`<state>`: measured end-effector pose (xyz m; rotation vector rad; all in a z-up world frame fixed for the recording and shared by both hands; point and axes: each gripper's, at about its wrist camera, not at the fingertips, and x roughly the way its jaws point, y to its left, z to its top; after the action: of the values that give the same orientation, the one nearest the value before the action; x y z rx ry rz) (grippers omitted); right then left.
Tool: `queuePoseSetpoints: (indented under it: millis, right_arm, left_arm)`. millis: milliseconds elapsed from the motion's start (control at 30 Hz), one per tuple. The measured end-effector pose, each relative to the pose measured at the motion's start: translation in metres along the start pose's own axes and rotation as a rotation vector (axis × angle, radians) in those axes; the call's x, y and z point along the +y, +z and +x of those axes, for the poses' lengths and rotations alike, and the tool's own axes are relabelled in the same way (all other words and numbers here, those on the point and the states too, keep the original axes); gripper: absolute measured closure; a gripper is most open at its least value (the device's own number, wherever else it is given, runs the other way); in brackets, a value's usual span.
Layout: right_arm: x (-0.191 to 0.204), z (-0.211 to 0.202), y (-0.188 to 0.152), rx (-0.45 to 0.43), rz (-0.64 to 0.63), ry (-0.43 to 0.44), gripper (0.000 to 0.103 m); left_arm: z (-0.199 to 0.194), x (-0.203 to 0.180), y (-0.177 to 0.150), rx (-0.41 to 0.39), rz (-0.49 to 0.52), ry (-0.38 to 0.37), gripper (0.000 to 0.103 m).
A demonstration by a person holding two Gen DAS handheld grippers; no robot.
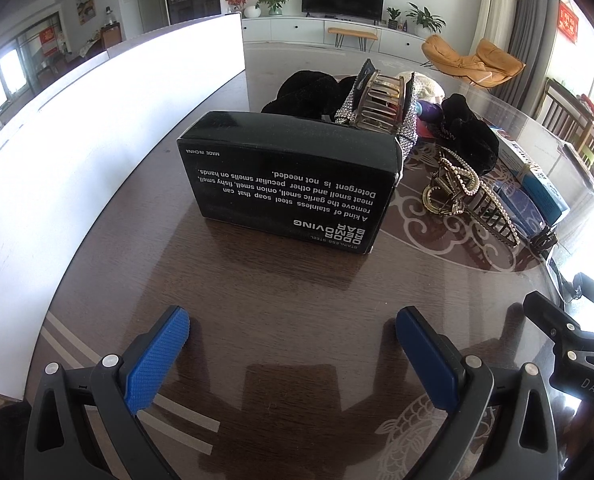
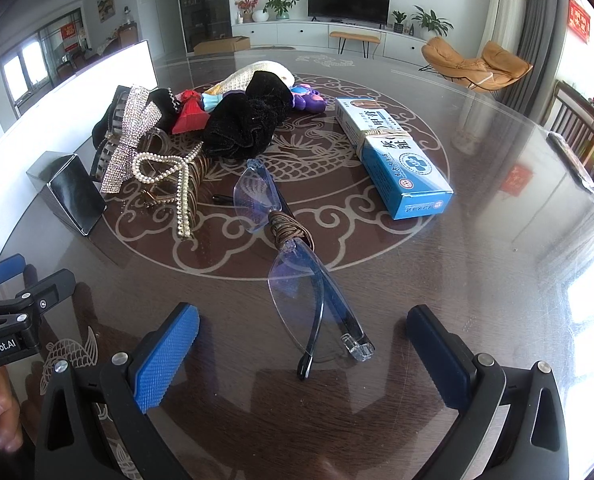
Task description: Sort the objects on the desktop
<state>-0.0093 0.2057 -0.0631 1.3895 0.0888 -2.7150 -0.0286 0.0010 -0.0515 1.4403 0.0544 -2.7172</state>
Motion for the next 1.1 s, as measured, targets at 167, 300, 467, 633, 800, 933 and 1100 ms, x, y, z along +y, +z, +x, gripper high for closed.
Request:
queuePoseSetpoints:
  millis: [167, 300, 467, 633, 800, 933, 1100]
  right_arm:
    - [0.0, 0.0, 0.0, 0.0, 0.0, 0.0, 0.0]
    - [0.0001, -0.0001, -0.0001, 0.0, 0.0, 0.0, 0.0]
    - [0.0001, -0.0002, -0.0001, 0.0, 0.0, 0.0, 0.0]
    - [0.0002, -0.0003, -0.0001, 0.0, 0.0, 0.0, 0.0]
    - [0.0002, -0.0003, -0.0002, 0.0, 0.0, 0.0, 0.0]
    - [0.0002, -0.0003, -0.0002, 0.0, -0.001, 0.0, 0.0]
    - [0.0003, -0.0003, -0.0002, 0.0, -0.001, 0.0, 0.0]
  left_arm:
    - [0.0, 0.0002, 0.0, 0.0, -0.001, 0.0, 0.0]
    - [0.0007, 0.0, -0.0001, -0.002, -0.001, 0.0, 0.0]
    - [0.0009, 0.0007, 0.0001, 0.005, -0.004, 0.002, 0.0]
    - [-0.0005, -0.0004, 0.0012, 0.008, -0.009, 0.009, 0.0]
    - [0.0005, 0.0, 0.002, 0.003, -0.01, 0.007, 0.0]
    - [0.0014, 0.0009, 0.0018, -0.005, -0.013, 0.006, 0.0]
    - [0.0023, 0.0008, 0.001, -0.006, -0.012, 0.006, 0.0]
